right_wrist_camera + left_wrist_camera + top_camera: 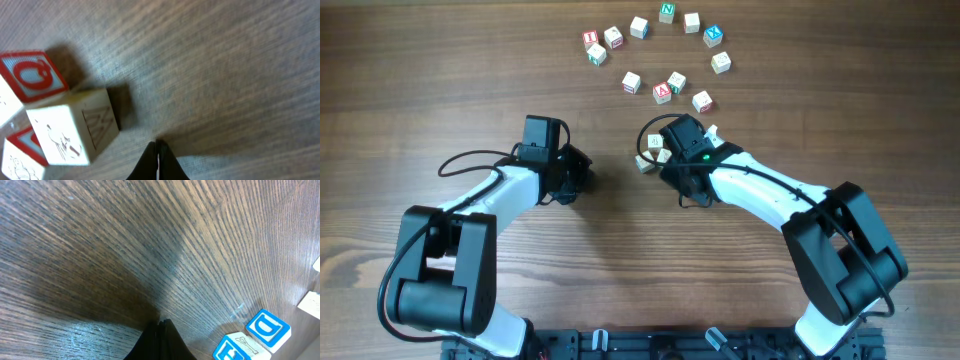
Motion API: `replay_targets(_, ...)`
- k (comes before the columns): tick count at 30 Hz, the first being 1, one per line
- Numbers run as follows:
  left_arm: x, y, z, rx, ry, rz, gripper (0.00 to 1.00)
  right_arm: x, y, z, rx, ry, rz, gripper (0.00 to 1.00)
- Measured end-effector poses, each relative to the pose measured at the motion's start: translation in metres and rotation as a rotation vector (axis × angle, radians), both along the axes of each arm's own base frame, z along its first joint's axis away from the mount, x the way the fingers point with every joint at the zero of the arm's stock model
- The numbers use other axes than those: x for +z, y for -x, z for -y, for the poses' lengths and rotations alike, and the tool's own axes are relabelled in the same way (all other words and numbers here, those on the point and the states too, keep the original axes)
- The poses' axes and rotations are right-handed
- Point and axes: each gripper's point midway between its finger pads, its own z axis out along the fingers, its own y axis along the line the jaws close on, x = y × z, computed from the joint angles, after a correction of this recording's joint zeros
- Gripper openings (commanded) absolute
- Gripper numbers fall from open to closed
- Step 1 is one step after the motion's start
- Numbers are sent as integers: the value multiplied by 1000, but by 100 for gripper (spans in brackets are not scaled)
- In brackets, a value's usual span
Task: Form a circle
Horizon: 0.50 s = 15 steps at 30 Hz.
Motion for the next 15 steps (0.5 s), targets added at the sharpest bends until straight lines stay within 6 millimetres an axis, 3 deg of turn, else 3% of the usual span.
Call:
replay_targets(6,0,0,0,0,0,0,4,6,-18,-5,27,-4,93,5)
replay_targets(15,0,0,0,0,0,0,4,7,-21,-5,74,13,115,5)
